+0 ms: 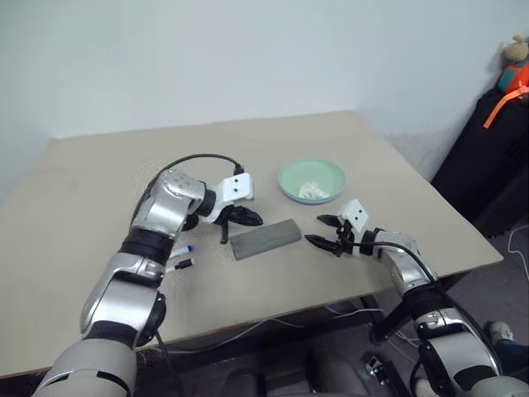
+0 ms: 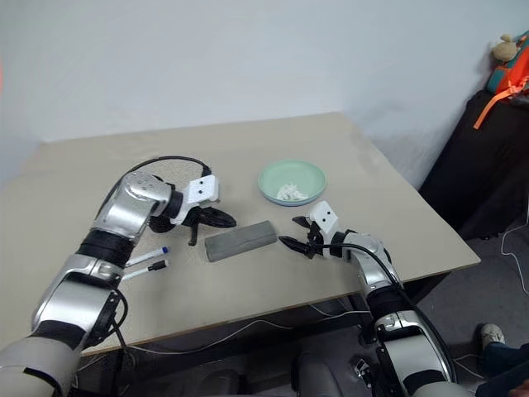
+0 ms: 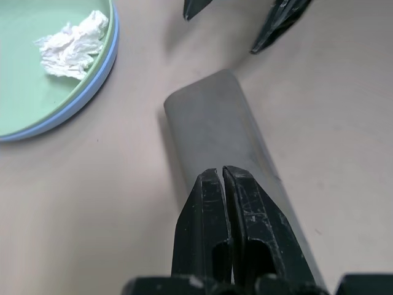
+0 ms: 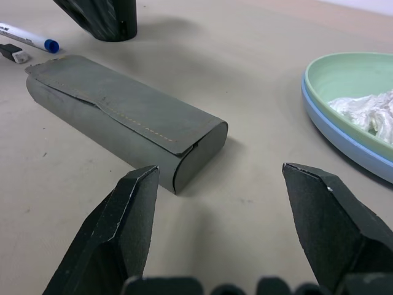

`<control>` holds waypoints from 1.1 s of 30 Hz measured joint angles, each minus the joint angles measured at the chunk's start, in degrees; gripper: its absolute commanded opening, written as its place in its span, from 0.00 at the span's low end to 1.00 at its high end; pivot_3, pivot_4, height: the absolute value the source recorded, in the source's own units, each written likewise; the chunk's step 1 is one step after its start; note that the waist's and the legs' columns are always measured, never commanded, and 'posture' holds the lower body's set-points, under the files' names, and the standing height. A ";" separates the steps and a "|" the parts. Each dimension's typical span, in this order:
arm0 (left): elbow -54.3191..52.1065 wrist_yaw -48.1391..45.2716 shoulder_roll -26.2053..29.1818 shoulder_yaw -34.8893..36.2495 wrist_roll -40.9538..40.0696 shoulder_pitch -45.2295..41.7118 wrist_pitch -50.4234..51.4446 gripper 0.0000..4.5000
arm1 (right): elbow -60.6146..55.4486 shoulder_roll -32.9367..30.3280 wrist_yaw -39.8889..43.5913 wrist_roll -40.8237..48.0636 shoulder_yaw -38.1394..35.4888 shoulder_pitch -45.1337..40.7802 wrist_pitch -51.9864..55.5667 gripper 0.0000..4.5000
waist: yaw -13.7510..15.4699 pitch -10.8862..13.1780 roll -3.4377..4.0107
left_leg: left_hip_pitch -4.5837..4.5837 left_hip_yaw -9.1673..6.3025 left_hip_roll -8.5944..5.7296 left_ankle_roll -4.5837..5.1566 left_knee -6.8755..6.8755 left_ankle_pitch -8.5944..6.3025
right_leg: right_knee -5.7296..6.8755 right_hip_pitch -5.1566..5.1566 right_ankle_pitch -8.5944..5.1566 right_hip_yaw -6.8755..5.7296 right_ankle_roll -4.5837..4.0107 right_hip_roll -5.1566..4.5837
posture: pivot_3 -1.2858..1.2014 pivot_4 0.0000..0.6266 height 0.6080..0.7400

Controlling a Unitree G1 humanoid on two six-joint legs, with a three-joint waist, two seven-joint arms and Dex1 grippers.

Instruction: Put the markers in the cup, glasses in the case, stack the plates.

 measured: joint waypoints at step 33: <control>-15.45 -2.96 24.52 11.71 -11.83 29.30 9.47 0.99 | 0.43 1.42 0.67 0.01 0.60 -0.15 0.04 0.77 | 0.21 -0.01 -0.16 | 0.30 0.07 0.13 -0.04 -0.04 -0.01 | 0.00 -0.04 -0.10 -0.15 -0.13 -0.13 | 0.52 0.00 0.85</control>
